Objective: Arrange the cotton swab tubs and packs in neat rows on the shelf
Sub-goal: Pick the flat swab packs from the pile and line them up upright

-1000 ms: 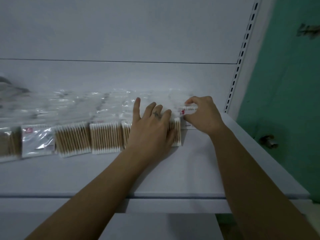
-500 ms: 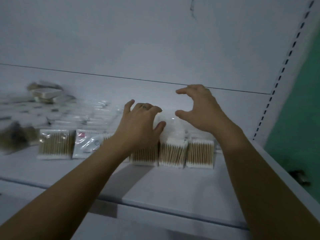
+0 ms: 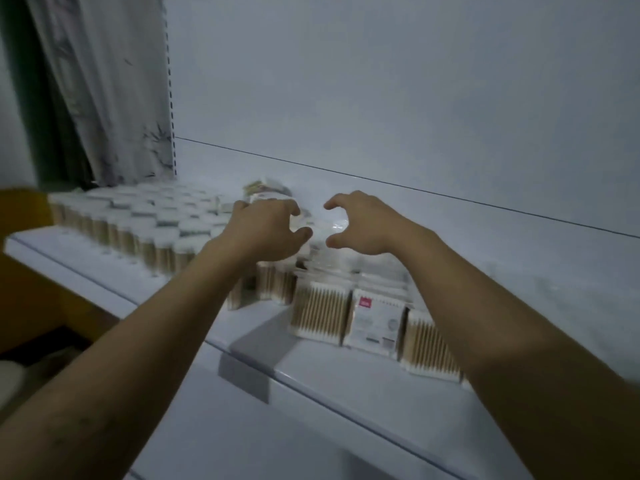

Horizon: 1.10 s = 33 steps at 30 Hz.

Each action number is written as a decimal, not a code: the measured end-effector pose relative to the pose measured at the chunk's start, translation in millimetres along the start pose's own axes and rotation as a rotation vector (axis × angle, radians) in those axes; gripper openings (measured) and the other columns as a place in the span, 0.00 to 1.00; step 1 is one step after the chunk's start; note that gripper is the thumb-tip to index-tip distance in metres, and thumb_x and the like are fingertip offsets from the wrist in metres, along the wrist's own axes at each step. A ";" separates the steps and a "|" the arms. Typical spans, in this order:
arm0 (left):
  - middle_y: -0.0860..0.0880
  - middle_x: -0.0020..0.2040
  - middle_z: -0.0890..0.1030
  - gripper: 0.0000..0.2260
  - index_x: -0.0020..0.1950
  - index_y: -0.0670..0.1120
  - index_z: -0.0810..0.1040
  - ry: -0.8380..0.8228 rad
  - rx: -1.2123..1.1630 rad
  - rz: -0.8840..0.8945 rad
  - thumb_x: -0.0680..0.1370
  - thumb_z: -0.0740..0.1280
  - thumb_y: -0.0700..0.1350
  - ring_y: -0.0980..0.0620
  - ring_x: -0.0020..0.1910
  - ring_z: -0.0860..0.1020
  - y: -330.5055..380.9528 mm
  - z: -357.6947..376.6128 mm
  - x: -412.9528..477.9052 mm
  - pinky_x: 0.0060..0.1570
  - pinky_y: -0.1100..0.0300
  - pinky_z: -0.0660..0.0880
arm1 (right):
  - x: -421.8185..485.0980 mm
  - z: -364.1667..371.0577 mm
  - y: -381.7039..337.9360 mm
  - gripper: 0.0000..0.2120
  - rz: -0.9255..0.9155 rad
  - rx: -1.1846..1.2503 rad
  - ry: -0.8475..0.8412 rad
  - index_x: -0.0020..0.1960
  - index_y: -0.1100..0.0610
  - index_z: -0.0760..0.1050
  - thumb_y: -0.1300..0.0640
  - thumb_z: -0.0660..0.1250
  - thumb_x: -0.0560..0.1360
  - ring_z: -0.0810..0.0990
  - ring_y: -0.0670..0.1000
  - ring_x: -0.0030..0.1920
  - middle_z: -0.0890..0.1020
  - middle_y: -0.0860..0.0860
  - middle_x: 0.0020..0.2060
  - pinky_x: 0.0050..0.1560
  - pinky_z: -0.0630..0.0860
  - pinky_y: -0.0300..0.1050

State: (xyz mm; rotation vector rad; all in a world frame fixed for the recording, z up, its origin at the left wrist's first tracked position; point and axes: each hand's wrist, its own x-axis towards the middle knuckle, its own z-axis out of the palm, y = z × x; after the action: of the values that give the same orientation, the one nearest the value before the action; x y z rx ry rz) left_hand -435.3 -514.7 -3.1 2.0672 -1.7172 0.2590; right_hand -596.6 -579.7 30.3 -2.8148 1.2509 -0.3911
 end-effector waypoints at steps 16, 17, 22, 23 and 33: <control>0.50 0.64 0.77 0.21 0.69 0.51 0.70 0.024 -0.067 -0.057 0.79 0.60 0.60 0.47 0.64 0.73 -135.4 -5.4 40.3 0.64 0.49 0.62 | 173.1 59.0 -77.2 0.27 0.210 0.052 0.062 0.67 0.59 0.71 0.42 0.67 0.76 0.73 0.60 0.64 0.75 0.57 0.65 0.64 0.71 0.54; 0.50 0.64 0.77 0.21 0.69 0.51 0.70 0.021 -0.073 -0.052 0.79 0.60 0.60 0.47 0.64 0.73 -137.8 -4.1 41.0 0.64 0.49 0.61 | 179.4 61.8 -76.0 0.26 0.218 0.043 0.059 0.67 0.58 0.70 0.43 0.66 0.76 0.73 0.60 0.65 0.74 0.57 0.65 0.65 0.70 0.56; 0.50 0.65 0.76 0.22 0.70 0.51 0.69 0.019 -0.098 -0.036 0.80 0.60 0.60 0.48 0.64 0.73 -150.6 0.9 41.7 0.64 0.49 0.60 | 193.8 66.9 -73.2 0.25 0.264 0.098 0.023 0.65 0.62 0.71 0.46 0.66 0.77 0.76 0.59 0.60 0.78 0.58 0.60 0.61 0.72 0.51; 0.50 0.65 0.76 0.22 0.70 0.51 0.69 0.016 -0.103 -0.036 0.79 0.60 0.60 0.48 0.64 0.73 -152.3 2.2 41.8 0.64 0.49 0.60 | 195.2 66.5 -72.4 0.26 0.270 0.099 0.013 0.65 0.62 0.71 0.45 0.67 0.76 0.76 0.58 0.59 0.78 0.57 0.59 0.61 0.72 0.52; 0.50 0.63 0.77 0.23 0.70 0.49 0.67 0.023 -0.161 -0.057 0.79 0.61 0.60 0.48 0.63 0.74 -134.0 0.9 43.4 0.65 0.49 0.61 | 170.9 44.5 -58.5 0.18 0.252 0.455 -0.033 0.54 0.59 0.77 0.63 0.77 0.67 0.79 0.52 0.40 0.83 0.57 0.44 0.44 0.74 0.47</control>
State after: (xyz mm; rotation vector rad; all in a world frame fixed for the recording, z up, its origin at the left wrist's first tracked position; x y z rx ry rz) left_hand -296.5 -535.6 -14.3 1.9849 -1.6072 0.1223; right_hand -433.3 -668.9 31.7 -2.2494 1.2937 -0.5325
